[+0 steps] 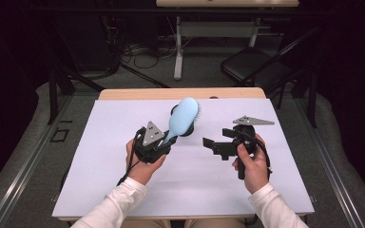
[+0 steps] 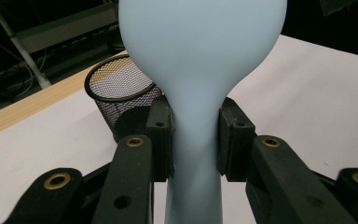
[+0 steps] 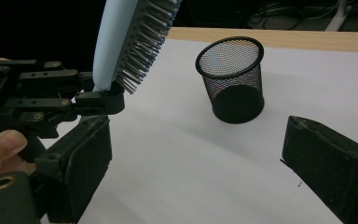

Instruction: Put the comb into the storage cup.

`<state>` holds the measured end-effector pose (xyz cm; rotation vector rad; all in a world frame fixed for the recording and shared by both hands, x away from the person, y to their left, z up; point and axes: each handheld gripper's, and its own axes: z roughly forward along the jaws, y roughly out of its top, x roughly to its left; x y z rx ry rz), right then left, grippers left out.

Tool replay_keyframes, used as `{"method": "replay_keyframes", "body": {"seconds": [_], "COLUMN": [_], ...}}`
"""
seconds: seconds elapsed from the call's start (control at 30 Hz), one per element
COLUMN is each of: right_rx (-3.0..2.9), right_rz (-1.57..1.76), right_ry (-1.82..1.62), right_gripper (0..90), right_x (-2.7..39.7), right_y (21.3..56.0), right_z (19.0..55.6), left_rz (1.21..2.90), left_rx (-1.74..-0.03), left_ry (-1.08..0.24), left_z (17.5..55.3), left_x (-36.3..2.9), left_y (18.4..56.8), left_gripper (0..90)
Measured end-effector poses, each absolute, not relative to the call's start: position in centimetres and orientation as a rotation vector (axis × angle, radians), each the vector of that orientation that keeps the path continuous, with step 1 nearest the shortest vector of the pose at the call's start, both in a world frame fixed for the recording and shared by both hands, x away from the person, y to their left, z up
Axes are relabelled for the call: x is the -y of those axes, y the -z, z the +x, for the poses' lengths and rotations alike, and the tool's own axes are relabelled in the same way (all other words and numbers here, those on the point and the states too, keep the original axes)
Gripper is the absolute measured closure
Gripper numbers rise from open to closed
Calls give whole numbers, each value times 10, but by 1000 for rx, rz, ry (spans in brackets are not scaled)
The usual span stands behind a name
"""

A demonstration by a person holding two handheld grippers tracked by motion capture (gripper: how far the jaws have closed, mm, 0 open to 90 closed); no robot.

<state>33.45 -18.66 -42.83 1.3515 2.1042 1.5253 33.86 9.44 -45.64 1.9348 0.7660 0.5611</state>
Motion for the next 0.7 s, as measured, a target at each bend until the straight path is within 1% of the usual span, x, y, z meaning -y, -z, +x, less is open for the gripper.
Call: {"method": "replay_keyframes", "body": {"seconds": [0.7], "right_rx": [-2123], "right_rz": [1403], "right_ry": [-1548], "right_gripper": [81], "right_x": [180], "right_y": [418], "right_z": [347], "left_rz": [1935], "left_rx": [-761], "left_ry": [-562], "left_z": [338], "left_x": [-91], "left_y": [460], "left_gripper": [701]}}
